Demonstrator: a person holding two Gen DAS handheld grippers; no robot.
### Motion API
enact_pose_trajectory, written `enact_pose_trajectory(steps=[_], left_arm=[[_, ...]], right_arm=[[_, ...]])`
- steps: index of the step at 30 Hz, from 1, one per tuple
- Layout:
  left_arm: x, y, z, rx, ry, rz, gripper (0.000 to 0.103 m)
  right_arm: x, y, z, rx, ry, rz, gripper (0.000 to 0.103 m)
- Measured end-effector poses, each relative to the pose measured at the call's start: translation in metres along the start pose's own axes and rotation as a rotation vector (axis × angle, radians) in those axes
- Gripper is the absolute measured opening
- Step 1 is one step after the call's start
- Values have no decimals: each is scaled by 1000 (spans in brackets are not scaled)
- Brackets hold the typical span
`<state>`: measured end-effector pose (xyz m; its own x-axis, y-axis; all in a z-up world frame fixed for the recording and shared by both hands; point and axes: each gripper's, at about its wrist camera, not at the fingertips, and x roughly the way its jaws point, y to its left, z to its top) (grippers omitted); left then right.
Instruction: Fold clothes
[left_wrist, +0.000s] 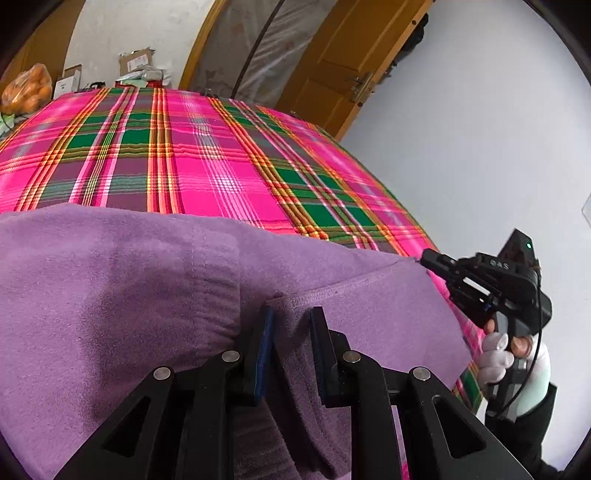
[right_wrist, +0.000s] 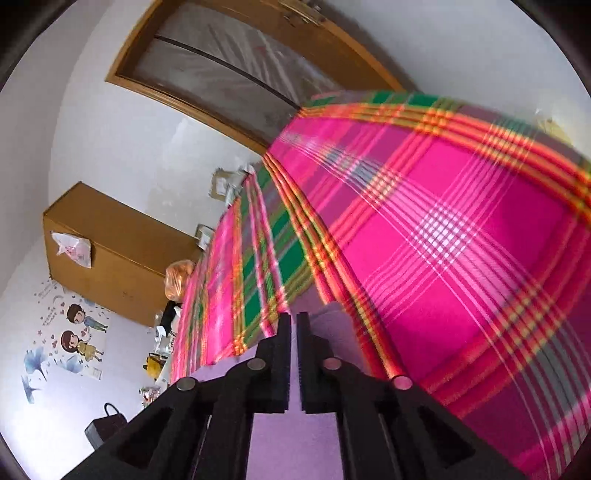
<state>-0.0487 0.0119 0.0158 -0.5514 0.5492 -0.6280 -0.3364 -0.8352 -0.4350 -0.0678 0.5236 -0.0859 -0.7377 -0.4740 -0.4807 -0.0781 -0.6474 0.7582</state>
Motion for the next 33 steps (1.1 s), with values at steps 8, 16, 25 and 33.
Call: enact_pose_trajectory(steps=[8,16,25,33], left_arm=[[-41,-23,-24,86,-72,-75,21],[-39,-36,-64,167,-4,-74,20],[-54,-42,-69,181,-44,-57,21],[-46,-33,-70,183,-34,-76,21]], right_arm=[[-53,30,-63,-314,-86,-98,7],[-50,16,-90,-476,-133,-217,6],[-51,17,-97,-530,-147,-218,7],[-53,22,-108,-582,-163,-187,26]])
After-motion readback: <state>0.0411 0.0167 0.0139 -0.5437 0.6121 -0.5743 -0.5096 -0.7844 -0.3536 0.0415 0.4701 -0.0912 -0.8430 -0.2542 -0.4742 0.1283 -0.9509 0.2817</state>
